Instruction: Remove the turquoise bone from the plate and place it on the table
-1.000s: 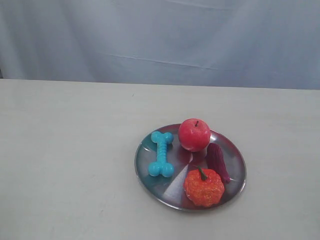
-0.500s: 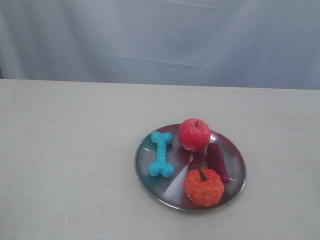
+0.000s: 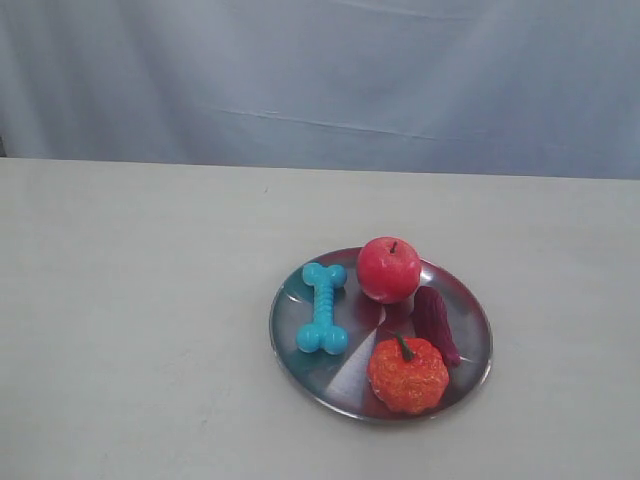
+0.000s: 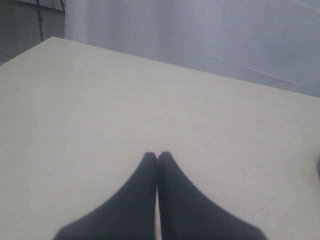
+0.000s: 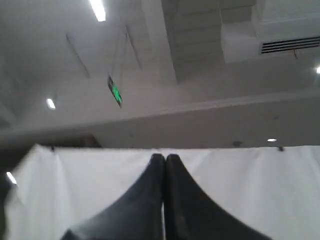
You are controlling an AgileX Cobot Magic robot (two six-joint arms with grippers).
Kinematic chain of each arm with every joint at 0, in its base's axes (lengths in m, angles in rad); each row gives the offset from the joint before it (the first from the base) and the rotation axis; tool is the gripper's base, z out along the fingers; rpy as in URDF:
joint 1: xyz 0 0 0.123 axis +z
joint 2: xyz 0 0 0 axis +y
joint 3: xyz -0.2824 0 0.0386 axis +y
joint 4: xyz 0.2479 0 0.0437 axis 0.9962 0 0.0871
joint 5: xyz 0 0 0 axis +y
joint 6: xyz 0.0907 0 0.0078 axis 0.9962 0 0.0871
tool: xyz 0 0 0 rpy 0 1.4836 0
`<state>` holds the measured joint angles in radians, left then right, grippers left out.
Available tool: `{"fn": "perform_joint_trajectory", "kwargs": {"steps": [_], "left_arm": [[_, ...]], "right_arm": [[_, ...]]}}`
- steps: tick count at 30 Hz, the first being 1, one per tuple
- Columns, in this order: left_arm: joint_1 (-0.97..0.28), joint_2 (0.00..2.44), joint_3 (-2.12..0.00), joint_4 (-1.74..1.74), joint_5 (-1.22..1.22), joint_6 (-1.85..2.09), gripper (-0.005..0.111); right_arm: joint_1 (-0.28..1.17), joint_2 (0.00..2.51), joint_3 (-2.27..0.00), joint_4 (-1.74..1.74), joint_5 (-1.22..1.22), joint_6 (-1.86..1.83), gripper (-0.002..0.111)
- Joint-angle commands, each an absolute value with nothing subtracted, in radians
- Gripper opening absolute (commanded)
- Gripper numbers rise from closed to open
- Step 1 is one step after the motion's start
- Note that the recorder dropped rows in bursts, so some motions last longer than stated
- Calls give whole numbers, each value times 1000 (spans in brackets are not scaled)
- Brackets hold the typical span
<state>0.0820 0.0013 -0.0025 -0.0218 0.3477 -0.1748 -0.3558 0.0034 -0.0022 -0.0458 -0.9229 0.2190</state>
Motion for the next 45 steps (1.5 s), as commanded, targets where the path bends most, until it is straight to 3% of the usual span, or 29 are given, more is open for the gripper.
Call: {"fn": "perform_joint_trajectory", "kwargs": {"steps": [1,7,13,19,24,28,34,42,45], "left_arm": [[77,0,0,-26,343,-179,0],[77,0,0,-26,343,-179,0],[77,0,0,-26,343,-179,0],[77,0,0,-26,343,-179,0],[77,0,0,-26,343,-179,0],[77,0,0,-26,343,-179,0],[77,0,0,-26,343,-179,0],[77,0,0,-26,343,-179,0],[77,0,0,-26,343,-179,0]], "right_arm": [[-356,0,-11,-58,-884,738,-1],[-356,74,-257,-187,-139,776,-1],[-329,395,-443,-237,-62,823,-1],[-41,813,-724,-313,196,714,-1],[213,1219,-1090,-313,623,561,-1],[284,1448,-1299,-299,691,464,-1],[280,1741,-1560,-13,815,200,-1],[252,2049,-1762,-6,1025,215,0],[237,2117,-1772,0,1010,231,12]]}}
